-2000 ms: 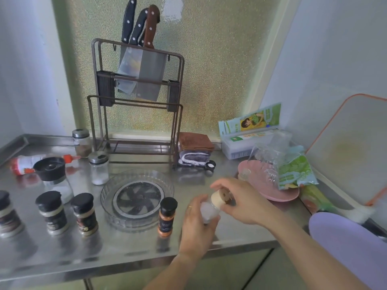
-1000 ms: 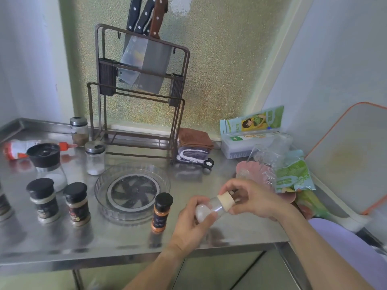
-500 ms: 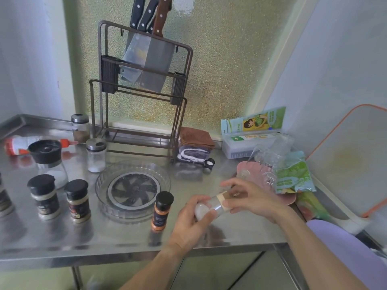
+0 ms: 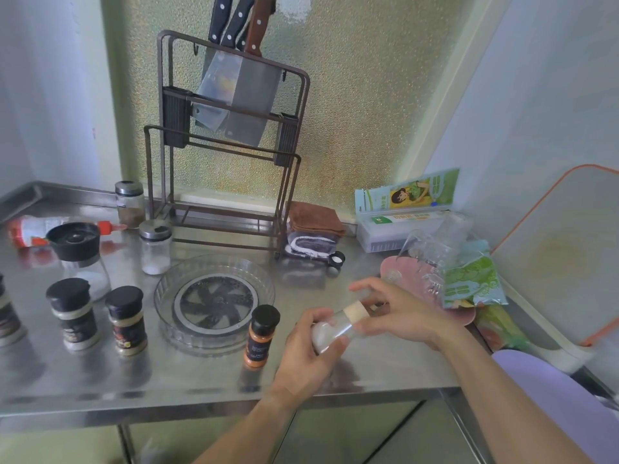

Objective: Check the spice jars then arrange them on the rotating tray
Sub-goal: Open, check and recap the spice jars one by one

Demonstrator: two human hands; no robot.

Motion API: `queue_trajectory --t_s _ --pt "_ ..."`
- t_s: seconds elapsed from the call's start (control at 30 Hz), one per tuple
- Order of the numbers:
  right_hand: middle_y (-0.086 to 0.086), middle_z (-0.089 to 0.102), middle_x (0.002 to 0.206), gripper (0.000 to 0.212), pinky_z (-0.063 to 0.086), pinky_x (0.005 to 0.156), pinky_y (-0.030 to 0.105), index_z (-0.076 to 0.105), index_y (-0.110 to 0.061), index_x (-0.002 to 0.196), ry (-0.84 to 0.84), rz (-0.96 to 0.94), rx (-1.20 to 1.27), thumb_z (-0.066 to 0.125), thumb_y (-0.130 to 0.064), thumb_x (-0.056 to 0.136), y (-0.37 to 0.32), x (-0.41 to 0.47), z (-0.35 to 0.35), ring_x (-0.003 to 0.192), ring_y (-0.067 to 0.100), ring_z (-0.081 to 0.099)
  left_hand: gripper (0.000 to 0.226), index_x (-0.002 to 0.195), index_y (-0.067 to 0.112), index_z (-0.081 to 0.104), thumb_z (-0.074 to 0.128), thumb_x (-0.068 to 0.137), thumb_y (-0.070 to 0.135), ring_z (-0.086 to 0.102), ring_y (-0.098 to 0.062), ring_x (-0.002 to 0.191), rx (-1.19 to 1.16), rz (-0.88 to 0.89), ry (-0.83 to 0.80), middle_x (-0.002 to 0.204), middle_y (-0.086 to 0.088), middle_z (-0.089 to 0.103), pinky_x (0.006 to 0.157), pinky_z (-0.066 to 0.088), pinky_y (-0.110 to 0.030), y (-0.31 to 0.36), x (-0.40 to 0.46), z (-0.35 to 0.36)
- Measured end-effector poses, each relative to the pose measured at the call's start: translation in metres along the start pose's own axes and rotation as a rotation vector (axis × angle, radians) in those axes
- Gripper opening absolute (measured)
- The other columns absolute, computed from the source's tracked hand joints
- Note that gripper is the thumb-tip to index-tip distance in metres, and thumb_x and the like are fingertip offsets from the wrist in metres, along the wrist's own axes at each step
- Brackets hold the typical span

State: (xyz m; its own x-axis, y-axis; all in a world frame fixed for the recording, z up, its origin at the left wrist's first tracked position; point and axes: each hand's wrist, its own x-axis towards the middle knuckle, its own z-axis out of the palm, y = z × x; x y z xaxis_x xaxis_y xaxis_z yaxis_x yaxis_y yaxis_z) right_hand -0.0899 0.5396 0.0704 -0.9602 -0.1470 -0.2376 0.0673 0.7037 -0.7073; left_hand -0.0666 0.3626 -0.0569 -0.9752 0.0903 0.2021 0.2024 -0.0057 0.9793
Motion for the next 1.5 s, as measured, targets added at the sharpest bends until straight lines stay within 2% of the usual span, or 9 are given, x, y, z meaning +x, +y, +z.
queue_trajectory --t_s 0.1,0.27,0.33,0.4,0.8,1.07,1.23,1.37,1.5 --pt "0.012 0.076 0.101 0.030 0.064 0.084 0.043 0.064 -0.021 0.116 0.055 0.026 -0.048 0.076 -0.028 0.089 -0.003 0.003 0.002 0.089 0.032 0.076 0.053 0.124 0.034 0.058 0.072 0.076 0.052 0.063 -0.004 0.107 0.033 0.023 0.027 0.116 0.020 0.065 0.096 0.055 -0.038 0.000 0.000 0.001" --pt "0.008 0.074 0.100 0.037 0.061 0.088 0.054 0.069 -0.022 0.112 0.065 -0.010 0.003 0.085 -0.019 0.079 -0.004 0.003 0.004 0.092 0.034 0.076 0.052 0.125 0.033 0.061 0.070 0.078 0.054 0.062 -0.002 0.111 0.077 0.066 0.043 0.120 0.017 0.063 0.100 0.052 -0.039 0.003 -0.001 0.000" --pt "0.007 0.079 0.091 0.036 0.061 0.085 0.056 0.072 -0.019 0.103 0.124 -0.017 -0.022 0.087 -0.034 0.074 -0.003 0.003 0.006 0.081 0.028 0.078 0.049 0.125 0.035 0.062 0.071 0.079 0.051 0.062 -0.002 0.111 0.092 0.064 0.046 0.120 0.016 0.064 0.099 0.053 -0.039 0.003 -0.001 0.000" --pt "0.006 0.079 0.091 0.041 0.062 0.085 0.053 0.070 -0.023 0.103 0.159 -0.025 -0.036 0.086 -0.044 0.072 -0.002 0.004 0.009 0.076 0.025 0.078 0.045 0.122 0.036 0.061 0.074 0.079 0.046 0.064 -0.005 0.110 0.088 0.059 0.059 0.119 0.015 0.064 0.097 0.054 -0.041 0.002 -0.001 0.000" --pt "-0.010 0.077 0.097 0.045 0.060 0.086 0.035 0.071 -0.027 0.109 0.405 -0.249 -0.146 0.090 -0.025 0.068 -0.010 0.010 0.055 0.087 0.008 0.074 0.045 0.127 0.027 0.051 0.073 0.088 0.022 0.062 -0.014 0.100 0.237 0.051 0.187 0.117 0.012 0.066 0.083 0.050 -0.027 -0.005 0.002 0.006" --pt "-0.010 0.076 0.103 0.041 0.058 0.089 0.037 0.072 -0.026 0.112 0.476 -0.266 -0.210 0.083 -0.027 0.072 -0.017 0.020 0.073 0.094 0.012 0.071 0.051 0.143 0.016 0.041 0.061 0.097 0.018 0.061 -0.026 0.117 0.394 0.075 0.212 0.131 -0.004 0.063 0.096 0.051 -0.043 -0.012 0.001 0.012" --pt "-0.011 0.074 0.114 0.053 0.054 0.096 0.038 0.063 -0.032 0.126 0.475 -0.244 -0.244 0.080 -0.038 0.076 -0.019 0.010 0.075 0.104 0.014 0.070 0.072 0.157 0.007 0.021 0.060 0.097 0.015 0.047 -0.034 0.139 0.505 0.117 0.173 0.157 -0.013 0.041 0.112 0.042 -0.045 -0.011 -0.005 0.017" --pt "-0.014 0.068 0.117 0.059 0.056 0.092 0.030 0.054 -0.034 0.138 0.528 -0.207 -0.055 0.073 -0.052 0.085 -0.003 -0.002 0.063 0.101 0.007 0.068 0.090 0.160 0.005 0.008 0.066 0.094 0.023 0.035 -0.029 0.149 0.492 0.302 0.281 0.168 -0.011 0.020 0.119 0.036 -0.041 0.003 -0.018 0.021" --pt "-0.004 0.072 0.109 0.032 0.058 0.083 0.033 0.066 -0.020 0.119 0.829 -0.188 -0.032 0.075 -0.029 0.089 0.031 -0.002 0.027 0.085 0.013 0.071 0.060 0.144 -0.003 0.046 0.071 0.090 0.010 0.041 -0.023 0.147 0.448 0.695 0.257 0.156 -0.015 0.044 0.119 0.036 -0.030 0.022 -0.033 0.050"
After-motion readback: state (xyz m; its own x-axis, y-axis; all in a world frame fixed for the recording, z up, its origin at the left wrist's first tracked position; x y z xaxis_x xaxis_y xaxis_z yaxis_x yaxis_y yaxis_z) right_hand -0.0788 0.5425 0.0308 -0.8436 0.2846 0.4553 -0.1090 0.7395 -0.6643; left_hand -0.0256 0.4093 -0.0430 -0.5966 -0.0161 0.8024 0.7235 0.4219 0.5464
